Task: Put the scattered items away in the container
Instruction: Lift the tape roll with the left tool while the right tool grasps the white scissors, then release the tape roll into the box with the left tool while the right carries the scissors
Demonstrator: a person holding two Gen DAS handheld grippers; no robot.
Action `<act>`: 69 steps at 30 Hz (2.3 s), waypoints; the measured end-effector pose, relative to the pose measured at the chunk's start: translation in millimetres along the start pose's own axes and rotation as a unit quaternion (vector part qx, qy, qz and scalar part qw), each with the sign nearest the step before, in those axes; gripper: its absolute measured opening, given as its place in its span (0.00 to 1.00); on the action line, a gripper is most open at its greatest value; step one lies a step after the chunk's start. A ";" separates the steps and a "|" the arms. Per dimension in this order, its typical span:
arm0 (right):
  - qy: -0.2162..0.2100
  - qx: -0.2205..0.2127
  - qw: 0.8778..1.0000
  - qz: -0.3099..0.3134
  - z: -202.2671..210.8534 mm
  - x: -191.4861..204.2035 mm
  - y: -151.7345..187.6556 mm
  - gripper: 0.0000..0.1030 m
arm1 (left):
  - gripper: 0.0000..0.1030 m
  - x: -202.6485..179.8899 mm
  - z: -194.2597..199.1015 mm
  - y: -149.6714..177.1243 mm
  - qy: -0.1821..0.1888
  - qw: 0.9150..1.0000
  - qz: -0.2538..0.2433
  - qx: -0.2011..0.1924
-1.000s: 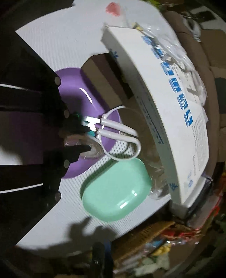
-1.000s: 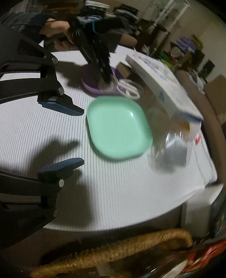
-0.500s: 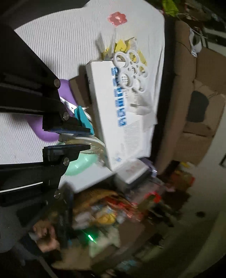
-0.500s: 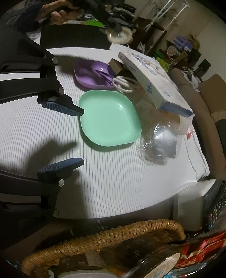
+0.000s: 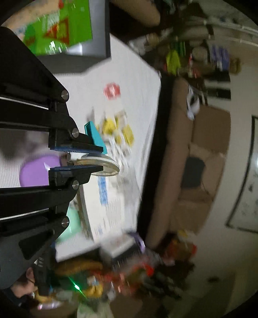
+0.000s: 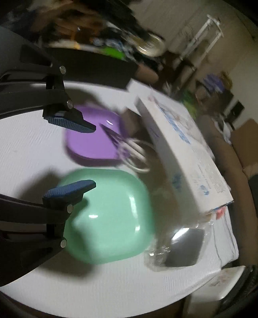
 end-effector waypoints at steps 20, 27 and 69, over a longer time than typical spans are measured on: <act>0.054 -0.001 0.998 0.029 -98.1 28.4 -58.0 0.46 | 0.10 7.3 6.9 10.5 -0.009 1.000 -0.009 0.022; -0.050 -0.002 0.999 0.003 -86.3 35.4 -51.6 0.15 | 0.10 7.6 6.7 10.6 -0.005 1.000 -0.006 0.025; 0.058 -0.210 0.971 0.102 218.3 115.8 20.4 0.06 | 0.10 -123.5 130.9 16.4 -0.113 0.987 -0.111 -0.019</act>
Point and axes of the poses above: each gripper's, at about its wrist camera, not at the fingertips, and z roughly against the way its jaws point, x to its left, y to its underside, the point moved 5 cm from there along -z, roughly the way its jaws point, and after that the axes turned 9 degrees about y, right-handed, at the moved point
